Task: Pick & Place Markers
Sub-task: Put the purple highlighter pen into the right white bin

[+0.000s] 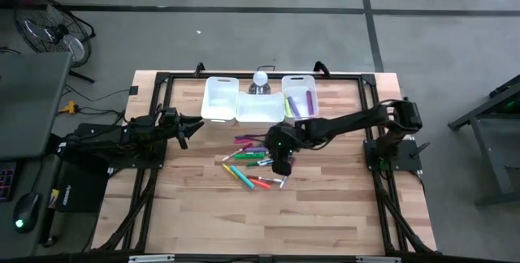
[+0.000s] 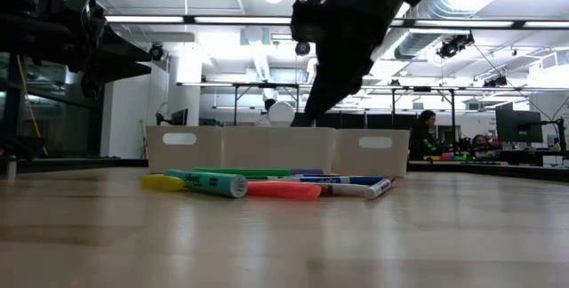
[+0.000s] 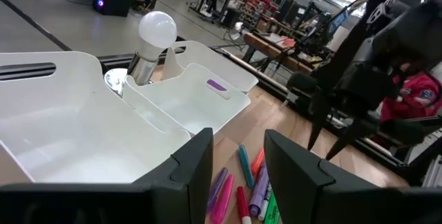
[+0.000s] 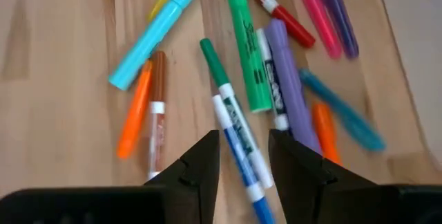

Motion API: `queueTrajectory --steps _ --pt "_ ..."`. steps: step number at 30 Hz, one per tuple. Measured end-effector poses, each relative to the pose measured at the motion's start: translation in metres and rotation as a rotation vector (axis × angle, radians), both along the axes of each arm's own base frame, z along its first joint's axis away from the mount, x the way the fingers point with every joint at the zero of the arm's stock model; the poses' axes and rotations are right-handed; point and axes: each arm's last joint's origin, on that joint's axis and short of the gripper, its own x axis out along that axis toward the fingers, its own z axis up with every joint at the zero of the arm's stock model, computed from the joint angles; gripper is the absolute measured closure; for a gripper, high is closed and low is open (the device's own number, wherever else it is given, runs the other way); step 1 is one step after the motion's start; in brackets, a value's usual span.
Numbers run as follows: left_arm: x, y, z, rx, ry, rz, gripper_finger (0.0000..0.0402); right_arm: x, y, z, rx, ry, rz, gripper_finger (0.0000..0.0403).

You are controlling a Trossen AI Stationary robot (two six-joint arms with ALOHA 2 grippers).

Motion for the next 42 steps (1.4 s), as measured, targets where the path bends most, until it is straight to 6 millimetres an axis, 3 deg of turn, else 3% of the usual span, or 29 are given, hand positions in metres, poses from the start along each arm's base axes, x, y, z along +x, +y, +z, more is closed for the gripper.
queueTrajectory --steps 9,21,30,42 --pt "0.000 0.000 0.000 0.000 0.000 0.000 0.0273 0.016 -0.004 -0.028 -0.168 -0.002 0.078 0.0290" --pt "0.000 0.000 0.000 0.000 0.000 0.001 0.0273 0.026 -0.010 -0.052 -0.211 0.009 0.065 0.0290" --pt "0.000 0.000 0.000 0.000 0.000 0.000 0.0273 0.026 -0.021 -0.053 -0.245 0.016 0.022 0.0290" --pt "0.000 0.000 0.000 0.000 0.001 0.001 0.0273 0.029 -0.019 -0.059 -0.227 0.009 0.088 0.0290"
